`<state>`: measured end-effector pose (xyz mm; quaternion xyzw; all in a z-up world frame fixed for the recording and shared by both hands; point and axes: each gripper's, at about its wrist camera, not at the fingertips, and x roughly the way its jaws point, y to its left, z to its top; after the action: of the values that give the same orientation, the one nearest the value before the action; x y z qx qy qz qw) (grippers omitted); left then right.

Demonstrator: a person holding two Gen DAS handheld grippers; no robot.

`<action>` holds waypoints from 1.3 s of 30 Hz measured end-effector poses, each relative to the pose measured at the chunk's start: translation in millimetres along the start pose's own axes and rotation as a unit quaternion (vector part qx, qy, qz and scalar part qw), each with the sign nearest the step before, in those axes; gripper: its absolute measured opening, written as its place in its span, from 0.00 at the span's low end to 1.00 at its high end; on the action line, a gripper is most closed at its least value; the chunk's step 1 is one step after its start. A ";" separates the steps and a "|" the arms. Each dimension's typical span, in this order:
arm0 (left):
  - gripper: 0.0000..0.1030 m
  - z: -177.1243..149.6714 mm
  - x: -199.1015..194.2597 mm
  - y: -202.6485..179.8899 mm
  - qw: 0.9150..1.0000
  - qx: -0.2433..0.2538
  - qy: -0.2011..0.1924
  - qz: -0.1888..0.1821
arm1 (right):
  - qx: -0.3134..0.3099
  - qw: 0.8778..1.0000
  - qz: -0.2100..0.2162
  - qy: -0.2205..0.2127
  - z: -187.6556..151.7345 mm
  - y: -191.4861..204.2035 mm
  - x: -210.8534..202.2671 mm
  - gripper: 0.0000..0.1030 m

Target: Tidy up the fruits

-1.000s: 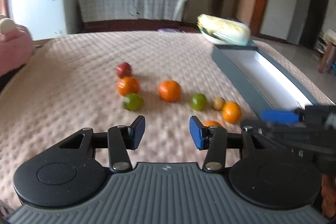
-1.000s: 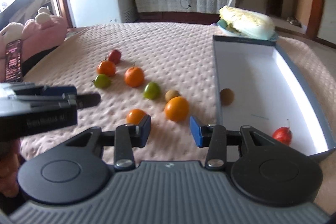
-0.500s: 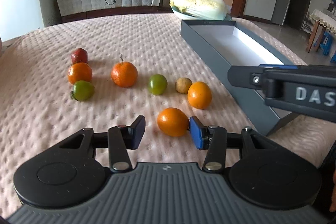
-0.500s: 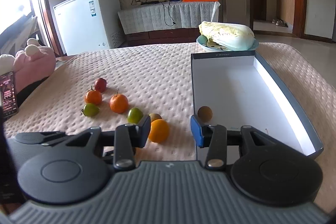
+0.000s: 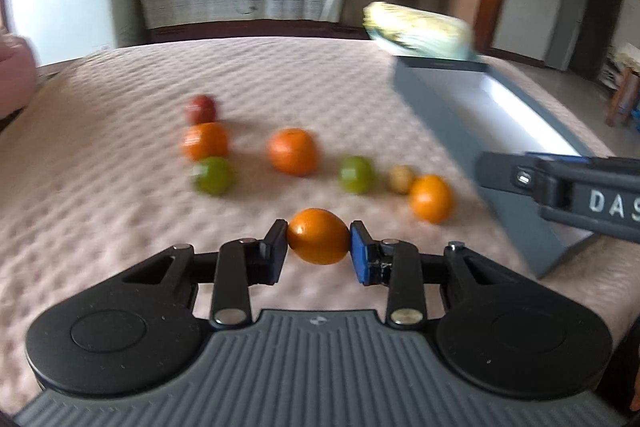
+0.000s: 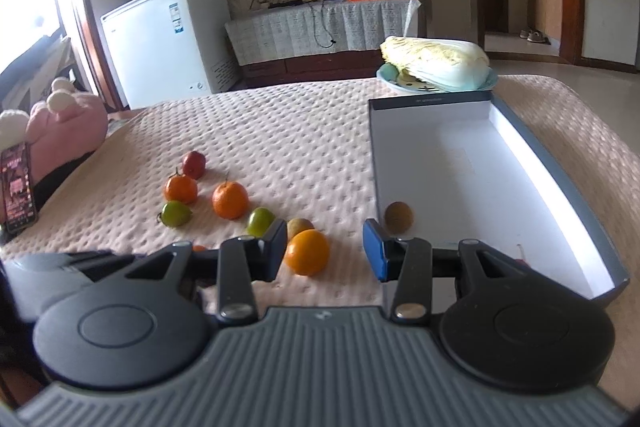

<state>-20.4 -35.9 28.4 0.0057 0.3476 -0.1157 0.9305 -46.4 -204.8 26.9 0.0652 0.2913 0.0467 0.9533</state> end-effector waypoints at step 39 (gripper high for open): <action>0.38 -8.2 -1.2 42.8 0.998 -0.009 0.012 0.058 | -0.071 0.995 -0.015 0.061 -9.7 29.3 52.1 0.34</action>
<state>-17.2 6.8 20.0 0.0192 0.3589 -0.0588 0.9313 -10.3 -168.4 -5.2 -0.0097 0.3462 0.0570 0.9364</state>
